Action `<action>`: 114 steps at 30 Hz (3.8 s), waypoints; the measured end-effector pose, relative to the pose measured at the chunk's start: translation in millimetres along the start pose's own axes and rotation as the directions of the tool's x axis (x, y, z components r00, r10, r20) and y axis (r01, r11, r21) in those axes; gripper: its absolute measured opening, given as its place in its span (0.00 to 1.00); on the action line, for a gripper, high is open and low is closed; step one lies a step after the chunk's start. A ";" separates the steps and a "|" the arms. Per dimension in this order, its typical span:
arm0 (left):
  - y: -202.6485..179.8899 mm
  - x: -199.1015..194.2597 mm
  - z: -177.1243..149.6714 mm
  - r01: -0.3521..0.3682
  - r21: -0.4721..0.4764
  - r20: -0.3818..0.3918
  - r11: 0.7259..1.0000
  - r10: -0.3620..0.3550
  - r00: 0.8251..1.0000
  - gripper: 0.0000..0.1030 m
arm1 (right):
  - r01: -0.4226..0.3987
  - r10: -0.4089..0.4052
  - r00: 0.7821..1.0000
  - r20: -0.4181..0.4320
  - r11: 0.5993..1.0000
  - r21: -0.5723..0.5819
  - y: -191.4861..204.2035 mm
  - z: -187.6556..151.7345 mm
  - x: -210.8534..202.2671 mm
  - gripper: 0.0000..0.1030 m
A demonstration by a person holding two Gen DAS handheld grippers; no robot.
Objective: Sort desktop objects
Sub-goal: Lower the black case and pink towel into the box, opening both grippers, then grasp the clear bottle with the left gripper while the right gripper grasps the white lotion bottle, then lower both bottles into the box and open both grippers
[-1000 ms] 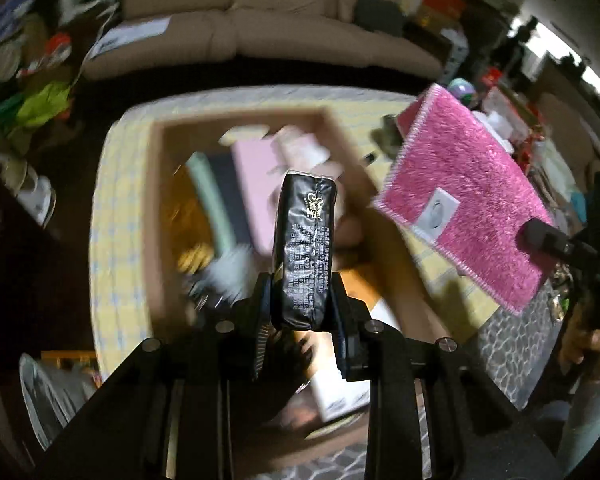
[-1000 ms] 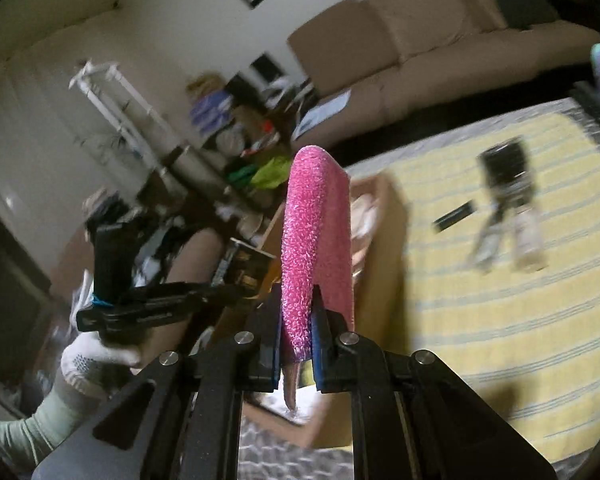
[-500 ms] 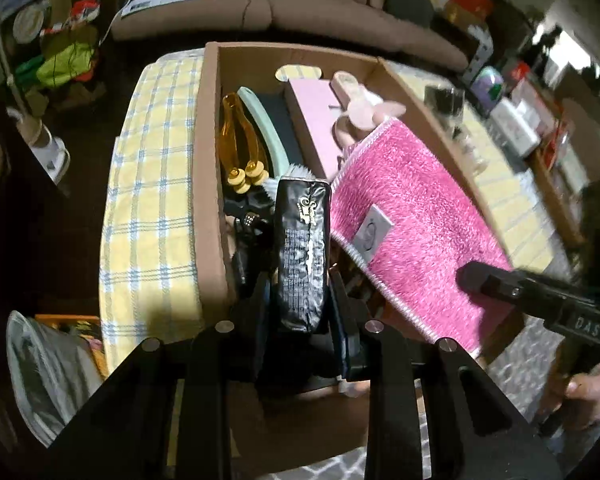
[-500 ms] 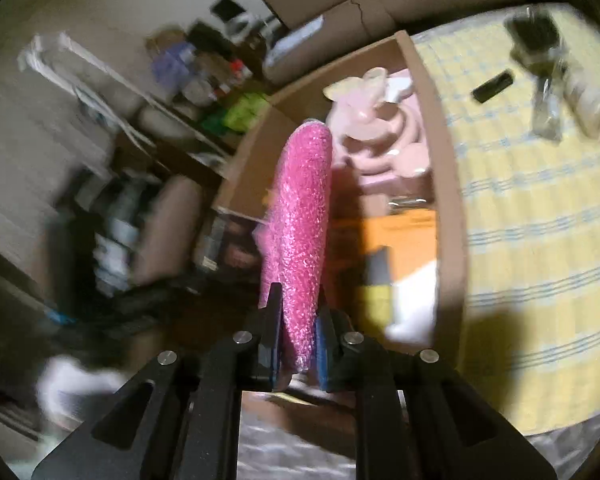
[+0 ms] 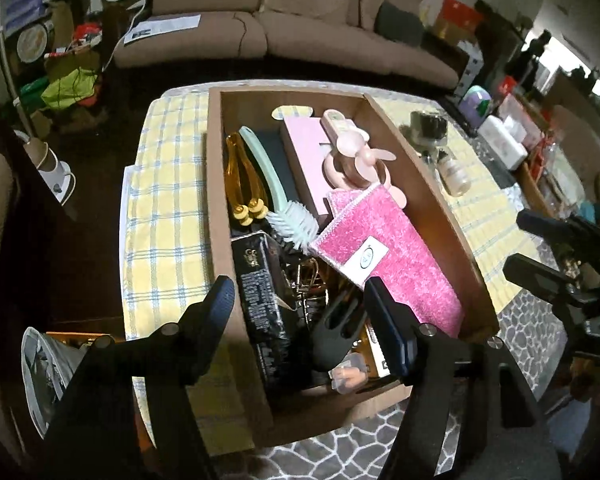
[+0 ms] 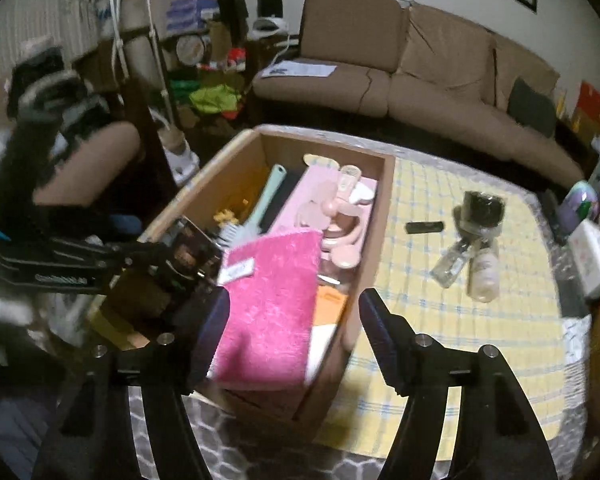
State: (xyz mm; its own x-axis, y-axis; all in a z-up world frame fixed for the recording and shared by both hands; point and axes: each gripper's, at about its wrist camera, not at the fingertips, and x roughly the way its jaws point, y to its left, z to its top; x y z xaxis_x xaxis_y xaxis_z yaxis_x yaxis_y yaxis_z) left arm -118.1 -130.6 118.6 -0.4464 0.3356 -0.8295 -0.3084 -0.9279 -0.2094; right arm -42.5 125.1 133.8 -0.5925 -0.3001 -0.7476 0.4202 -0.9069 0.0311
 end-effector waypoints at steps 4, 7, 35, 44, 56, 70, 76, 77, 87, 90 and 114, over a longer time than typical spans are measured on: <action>12.2 1.5 -3.5 0.074 -0.061 -0.010 0.995 -0.074 0.997 0.61 | -0.144 0.145 0.989 -0.034 0.989 0.036 6.3 -6.2 16.2 0.67; 16.9 9.6 -7.6 0.144 -0.113 -0.027 0.983 -0.148 0.989 0.58 | -0.229 0.236 0.968 -0.088 0.970 0.082 16.2 -9.8 39.7 0.51; -72.1 19.7 46.2 0.152 -0.008 0.010 0.988 -0.152 0.988 1.00 | -0.003 0.008 1.000 -0.021 0.966 0.257 -119.9 -17.5 0.1 0.81; -153.0 77.2 92.1 0.070 0.119 -0.025 0.990 -0.067 0.997 1.00 | 0.102 -0.086 0.994 -0.065 0.947 0.305 -204.8 -32.7 13.1 0.81; -214.4 161.1 139.6 0.029 0.190 -0.094 0.981 -0.012 0.996 1.00 | 0.116 -0.095 0.992 -0.079 0.937 0.329 -260.6 -26.7 59.0 0.81; -228.3 231.5 144.9 0.025 0.188 -0.248 0.982 0.023 0.969 1.00 | 0.087 -0.042 0.990 -0.131 0.932 0.352 -290.6 -32.4 115.5 0.81; -233.0 239.2 148.8 -0.016 0.223 -0.257 0.975 0.074 0.963 1.00 | 0.083 -0.032 0.989 -0.147 0.932 0.354 -296.7 -30.7 142.8 0.81; -233.4 240.7 150.2 -0.017 0.221 -0.259 0.975 0.075 0.963 1.00 | 0.080 -0.030 0.989 -0.144 0.931 0.355 -298.0 -30.3 145.5 0.78; -259.1 277.6 150.1 -0.048 0.256 -0.303 0.966 0.127 0.944 1.00 | 0.110 -0.048 0.979 -0.200 0.944 0.311 -317.5 -49.6 117.8 0.47; -266.1 294.0 145.0 -0.068 0.272 -0.320 0.960 0.157 0.934 1.00 | 0.122 -0.058 0.978 -0.202 0.939 0.322 -327.3 -61.1 102.4 0.47; -233.0 163.7 136.6 0.066 0.188 -0.183 0.980 -0.031 0.983 0.34 | 0.048 -0.020 0.995 -0.102 0.958 0.281 -254.8 -35.1 25.0 0.47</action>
State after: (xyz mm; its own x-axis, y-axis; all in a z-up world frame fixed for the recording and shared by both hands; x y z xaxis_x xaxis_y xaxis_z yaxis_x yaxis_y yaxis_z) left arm -234.0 162.7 102.4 -0.2749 0.3289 -0.9035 -0.4898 -0.8565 -0.1627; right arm -140.2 359.1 83.9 -0.5271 -0.2503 -0.8121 0.1808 -0.9668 0.1806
